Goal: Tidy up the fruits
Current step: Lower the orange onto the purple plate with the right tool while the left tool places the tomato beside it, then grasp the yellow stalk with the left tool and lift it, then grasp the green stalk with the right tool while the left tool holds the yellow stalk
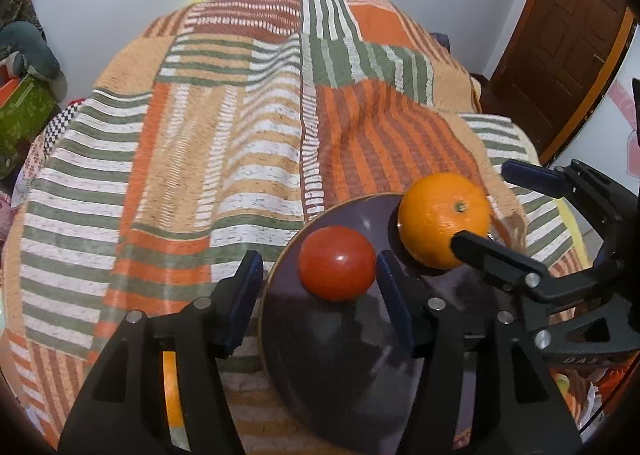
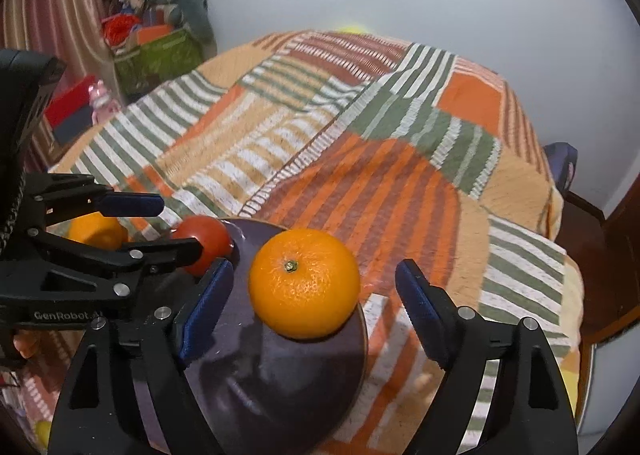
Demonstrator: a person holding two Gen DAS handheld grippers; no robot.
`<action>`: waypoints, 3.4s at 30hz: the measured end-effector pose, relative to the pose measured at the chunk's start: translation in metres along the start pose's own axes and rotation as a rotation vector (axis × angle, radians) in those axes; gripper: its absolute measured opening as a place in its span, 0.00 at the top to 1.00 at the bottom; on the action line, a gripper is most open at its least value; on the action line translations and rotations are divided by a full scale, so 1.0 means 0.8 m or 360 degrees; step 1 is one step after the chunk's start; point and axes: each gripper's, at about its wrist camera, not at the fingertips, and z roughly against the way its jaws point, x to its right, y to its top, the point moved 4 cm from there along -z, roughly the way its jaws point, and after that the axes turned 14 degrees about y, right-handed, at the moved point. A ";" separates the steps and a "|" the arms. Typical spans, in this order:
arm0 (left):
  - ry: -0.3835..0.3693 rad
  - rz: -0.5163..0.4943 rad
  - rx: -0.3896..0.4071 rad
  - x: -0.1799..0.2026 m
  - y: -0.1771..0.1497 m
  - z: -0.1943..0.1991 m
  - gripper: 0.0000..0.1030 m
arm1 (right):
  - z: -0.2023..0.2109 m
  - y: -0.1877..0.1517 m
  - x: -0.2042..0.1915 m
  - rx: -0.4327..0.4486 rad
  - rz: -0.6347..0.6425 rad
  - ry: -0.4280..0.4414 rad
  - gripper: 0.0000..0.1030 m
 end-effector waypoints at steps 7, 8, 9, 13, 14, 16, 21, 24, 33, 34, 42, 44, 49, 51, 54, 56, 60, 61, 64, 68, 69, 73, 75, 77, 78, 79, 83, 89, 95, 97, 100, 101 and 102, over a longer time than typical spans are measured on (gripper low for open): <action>0.0030 0.0008 0.0113 -0.009 -0.007 0.062 0.38 | 0.055 -0.009 -0.024 0.0096 0.0000 -0.0056 0.20; 0.0032 0.0009 0.0131 -0.011 -0.009 0.072 0.38 | 0.064 -0.012 -0.028 0.0113 -0.0004 -0.0067 0.19; 0.0034 0.0008 0.0149 -0.012 -0.012 0.084 0.38 | 0.073 -0.015 -0.032 0.0132 -0.0011 -0.0072 0.18; 0.0045 -0.0009 0.0203 -0.012 -0.026 0.120 0.36 | 0.104 -0.033 -0.049 0.0176 -0.0032 -0.0068 0.18; 0.0048 -0.0015 0.0217 -0.011 -0.031 0.131 0.35 | 0.109 -0.037 -0.053 0.0179 -0.0030 -0.0073 0.18; 0.0047 -0.0021 0.0230 -0.010 -0.039 0.145 0.33 | 0.120 -0.049 -0.061 0.0186 -0.0031 -0.0085 0.18; 0.0034 -0.0045 0.0221 -0.005 -0.070 0.169 0.31 | 0.134 -0.087 -0.077 0.0167 -0.0079 -0.0072 0.13; 0.0029 -0.0068 0.0188 0.000 -0.092 0.171 0.31 | 0.132 -0.111 -0.086 0.0123 -0.0087 -0.0085 0.11; -0.0028 -0.0136 0.0023 0.022 -0.157 0.150 0.31 | 0.109 -0.156 -0.113 0.0001 -0.0086 -0.0039 0.06; -0.0035 -0.0142 0.0009 0.024 -0.162 0.147 0.32 | 0.104 -0.159 -0.116 -0.0010 -0.0083 -0.0031 0.06; -0.0067 -0.0176 -0.0091 0.044 -0.194 0.127 0.41 | 0.084 -0.171 -0.118 -0.0054 -0.0086 -0.0072 0.08; -0.0077 -0.0176 -0.0102 0.047 -0.197 0.124 0.41 | 0.085 -0.175 -0.115 -0.0072 -0.0083 -0.0063 0.13; -0.0133 -0.0185 -0.0161 0.057 -0.205 0.113 0.51 | 0.097 -0.187 -0.107 -0.0076 -0.0130 -0.0011 0.22; -0.0148 -0.0188 -0.0181 0.060 -0.207 0.110 0.53 | 0.103 -0.194 -0.101 -0.0080 -0.0158 -0.0016 0.23; -0.0140 -0.0195 -0.0200 0.064 -0.211 0.103 0.53 | 0.113 -0.203 -0.093 -0.0081 -0.0190 -0.0023 0.23; -0.0140 -0.0195 -0.0208 0.065 -0.214 0.098 0.54 | 0.120 -0.208 -0.087 -0.0082 -0.0201 -0.0046 0.23; -0.0150 -0.0200 -0.0191 0.066 -0.216 0.100 0.59 | 0.129 -0.216 -0.075 -0.0093 -0.0229 -0.0077 0.23; -0.0150 -0.0202 -0.0188 0.067 -0.216 0.101 0.60 | 0.132 -0.219 -0.072 -0.0096 -0.0242 -0.0086 0.23; -0.0160 -0.0198 -0.0184 0.064 -0.217 0.106 0.63 | 0.138 -0.222 -0.065 -0.0107 -0.0261 -0.0104 0.24; -0.0183 -0.0161 -0.0160 0.054 -0.217 0.121 0.65 | 0.150 -0.221 -0.063 -0.0089 -0.0300 -0.0077 0.25; -0.0194 -0.0148 -0.0141 0.051 -0.215 0.128 0.65 | 0.154 -0.218 -0.063 -0.0067 -0.0317 -0.0054 0.25; -0.0176 -0.0111 -0.0057 0.038 -0.204 0.153 0.66 | 0.175 -0.201 -0.057 0.0054 -0.0374 -0.0020 0.25; -0.0173 -0.0079 -0.0018 0.028 -0.197 0.164 0.66 | 0.174 -0.194 -0.053 0.0067 -0.0382 -0.0045 0.25; -0.0149 -0.0051 0.0021 0.016 -0.192 0.173 0.66 | 0.167 -0.192 -0.044 0.0059 -0.0424 -0.0066 0.25; -0.0126 -0.0045 0.0039 0.011 -0.192 0.176 0.66 | 0.164 -0.191 -0.040 0.0055 -0.0449 -0.0061 0.25; -0.0098 -0.0038 0.0055 0.006 -0.191 0.178 0.66 | 0.158 -0.192 -0.036 0.0047 -0.0487 -0.0051 0.25; -0.0008 0.0048 0.0039 -0.026 -0.191 0.167 0.66 | 0.136 -0.192 -0.026 0.0027 -0.0604 0.0000 0.25; 0.0073 0.0117 -0.0085 -0.054 -0.200 0.124 0.66 | 0.109 -0.188 -0.038 -0.0056 -0.0561 0.0007 0.25; 0.0085 0.0110 -0.0172 -0.055 -0.214 0.091 0.66 | 0.094 -0.187 -0.022 -0.0076 -0.0616 -0.0040 0.19; 0.0110 0.0085 -0.0163 -0.051 -0.214 0.088 0.66 | 0.089 -0.189 -0.014 -0.0079 -0.0665 0.0001 0.17; 0.0133 0.0048 -0.0151 -0.047 -0.213 0.085 0.66 | 0.089 -0.192 -0.012 -0.0077 -0.0677 0.0045 0.18; 0.0126 0.0049 -0.0150 -0.047 -0.213 0.085 0.66 | 0.090 -0.192 -0.014 -0.0086 -0.0665 0.0046 0.19; 0.0122 0.0055 -0.0152 -0.047 -0.213 0.084 0.66 | 0.091 -0.193 -0.015 -0.0098 -0.0651 0.0046 0.19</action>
